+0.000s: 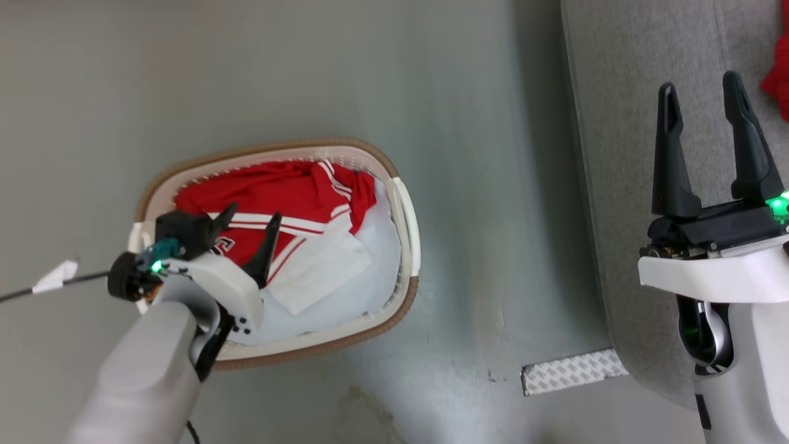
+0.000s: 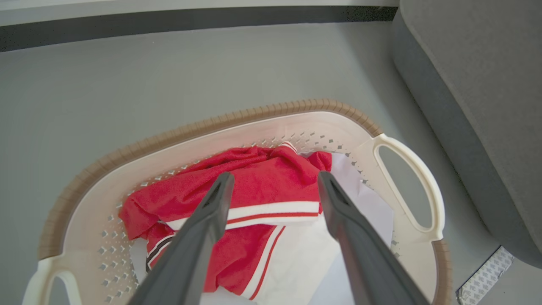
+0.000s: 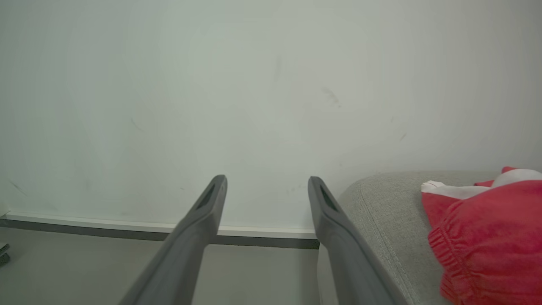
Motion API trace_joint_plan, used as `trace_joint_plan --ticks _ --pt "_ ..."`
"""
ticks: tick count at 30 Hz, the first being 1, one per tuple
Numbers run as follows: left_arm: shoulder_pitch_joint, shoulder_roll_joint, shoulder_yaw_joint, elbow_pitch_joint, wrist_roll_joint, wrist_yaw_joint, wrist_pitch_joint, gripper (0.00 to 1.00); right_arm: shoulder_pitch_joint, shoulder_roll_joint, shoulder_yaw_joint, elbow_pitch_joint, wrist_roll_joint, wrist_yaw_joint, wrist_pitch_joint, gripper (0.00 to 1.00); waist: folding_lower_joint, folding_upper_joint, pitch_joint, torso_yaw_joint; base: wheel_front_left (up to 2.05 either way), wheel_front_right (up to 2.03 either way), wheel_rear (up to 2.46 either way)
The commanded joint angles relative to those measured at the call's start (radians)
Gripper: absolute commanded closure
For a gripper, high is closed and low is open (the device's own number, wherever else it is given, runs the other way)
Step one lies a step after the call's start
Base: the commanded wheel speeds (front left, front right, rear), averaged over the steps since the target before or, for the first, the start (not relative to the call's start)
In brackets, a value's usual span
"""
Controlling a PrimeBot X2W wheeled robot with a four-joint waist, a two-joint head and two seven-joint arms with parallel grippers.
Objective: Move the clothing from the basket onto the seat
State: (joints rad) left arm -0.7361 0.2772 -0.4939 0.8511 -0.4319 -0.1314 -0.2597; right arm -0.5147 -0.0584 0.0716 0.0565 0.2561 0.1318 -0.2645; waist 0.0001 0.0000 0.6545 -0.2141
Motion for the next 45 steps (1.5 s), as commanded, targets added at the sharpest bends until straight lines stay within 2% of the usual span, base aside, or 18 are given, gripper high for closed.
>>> trace_joint_plan --ticks 1,8,16,32,41,42,43,44,45 --pt "-0.039 0.018 -0.035 0.032 -0.021 0.002 0.006 0.00 -0.019 0.005 0.001 -0.014 0.002 -0.002 0.000 0.00 -0.0001 0.0000 0.039 -0.020 0.00 0.00 0.00" --pt "-0.147 0.042 -0.166 0.142 -0.079 0.002 0.036 0.00 -0.044 0.009 0.013 -0.054 0.003 -0.002 0.000 0.00 -0.0001 0.0000 0.113 -0.044 0.00 0.00 0.00" --pt "-0.215 0.065 -0.266 0.228 -0.159 0.002 0.083 0.00 -0.059 0.009 0.031 -0.080 0.045 -0.002 0.001 0.00 -0.0001 0.0000 0.183 -0.068 0.00 0.00 0.00" --pt "-0.258 0.150 -0.482 0.240 -0.290 0.002 0.214 0.00 -0.067 0.009 0.050 -0.105 0.088 -0.002 0.000 0.00 -0.0001 0.0000 0.265 -0.130 0.00 0.00 0.00" --pt "-0.287 0.173 -0.576 0.273 -0.316 0.002 0.284 0.00 -0.063 0.009 0.050 -0.111 0.097 -0.002 0.000 0.00 -0.0001 0.0000 0.283 -0.147 0.00 0.00 0.00" --pt "-0.288 0.173 -0.584 0.274 -0.318 0.002 0.285 0.27 -0.063 0.009 0.049 -0.110 0.098 -0.002 0.000 0.00 -0.0001 0.0000 0.284 -0.148 0.00 0.00 0.00" --pt "-0.290 0.173 -0.591 0.276 -0.324 0.002 0.284 0.82 -0.064 0.009 0.049 -0.108 0.098 -0.002 0.000 0.00 -0.0001 0.0000 0.283 -0.148 0.00 0.00 0.00" --pt "-0.292 0.172 -0.596 0.277 -0.332 0.002 0.279 1.00 -0.065 0.009 0.048 -0.105 0.096 -0.002 0.000 0.00 -0.0001 0.0000 0.282 -0.147 0.00 0.00 0.00" --pt "-0.292 0.170 -0.600 0.279 -0.337 0.002 0.274 1.00 -0.066 0.009 0.047 -0.103 0.095 -0.002 0.000 0.00 -0.0001 0.0000 0.280 -0.146 0.00 0.00 0.00"
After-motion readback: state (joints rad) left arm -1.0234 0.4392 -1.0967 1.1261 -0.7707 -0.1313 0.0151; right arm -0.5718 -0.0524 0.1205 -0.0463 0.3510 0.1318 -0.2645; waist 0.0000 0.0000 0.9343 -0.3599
